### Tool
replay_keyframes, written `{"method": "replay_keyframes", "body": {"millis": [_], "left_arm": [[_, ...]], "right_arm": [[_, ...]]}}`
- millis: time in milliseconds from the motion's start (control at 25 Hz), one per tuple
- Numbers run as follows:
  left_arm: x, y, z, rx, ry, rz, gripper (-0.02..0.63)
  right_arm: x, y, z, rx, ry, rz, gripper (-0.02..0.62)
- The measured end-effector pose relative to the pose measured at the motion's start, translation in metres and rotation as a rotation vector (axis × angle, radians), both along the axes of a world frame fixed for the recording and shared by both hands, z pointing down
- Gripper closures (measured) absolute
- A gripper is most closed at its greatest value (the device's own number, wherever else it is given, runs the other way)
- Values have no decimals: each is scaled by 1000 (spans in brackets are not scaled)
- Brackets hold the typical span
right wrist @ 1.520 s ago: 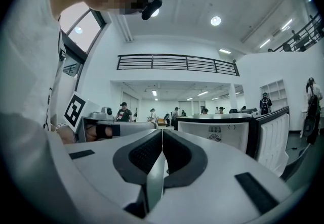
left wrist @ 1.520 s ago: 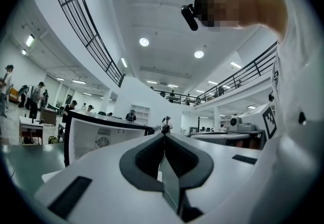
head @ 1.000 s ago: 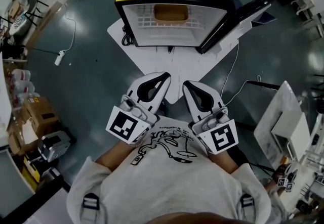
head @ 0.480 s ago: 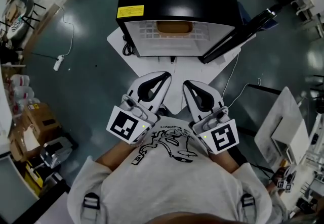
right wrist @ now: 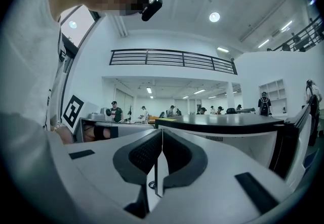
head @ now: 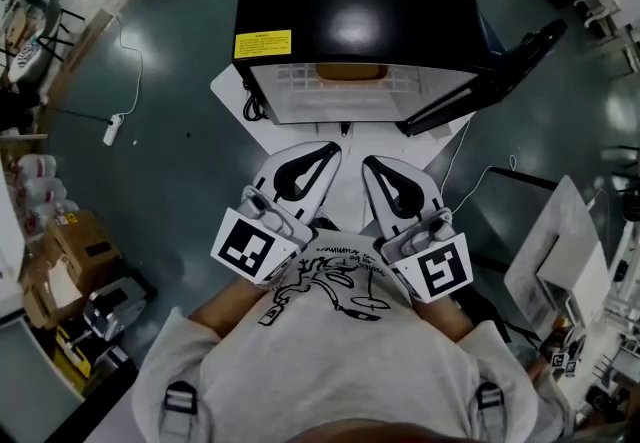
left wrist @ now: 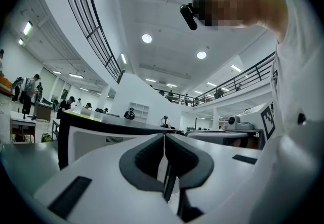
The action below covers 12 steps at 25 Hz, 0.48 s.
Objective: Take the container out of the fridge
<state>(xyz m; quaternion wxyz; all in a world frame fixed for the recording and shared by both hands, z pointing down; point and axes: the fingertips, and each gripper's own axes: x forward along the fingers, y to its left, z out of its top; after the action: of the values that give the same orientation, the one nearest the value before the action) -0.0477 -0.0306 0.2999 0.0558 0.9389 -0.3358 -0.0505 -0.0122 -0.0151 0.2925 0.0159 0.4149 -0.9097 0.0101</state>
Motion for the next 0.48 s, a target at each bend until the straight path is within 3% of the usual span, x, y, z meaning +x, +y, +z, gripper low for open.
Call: {"method": "replay_keyframes", "body": {"millis": [480], "left_arm": [[-7,-18,6,-21,8,9,588]], "right_arm": [[-9,-20,8,-21,3,6,568]]}}
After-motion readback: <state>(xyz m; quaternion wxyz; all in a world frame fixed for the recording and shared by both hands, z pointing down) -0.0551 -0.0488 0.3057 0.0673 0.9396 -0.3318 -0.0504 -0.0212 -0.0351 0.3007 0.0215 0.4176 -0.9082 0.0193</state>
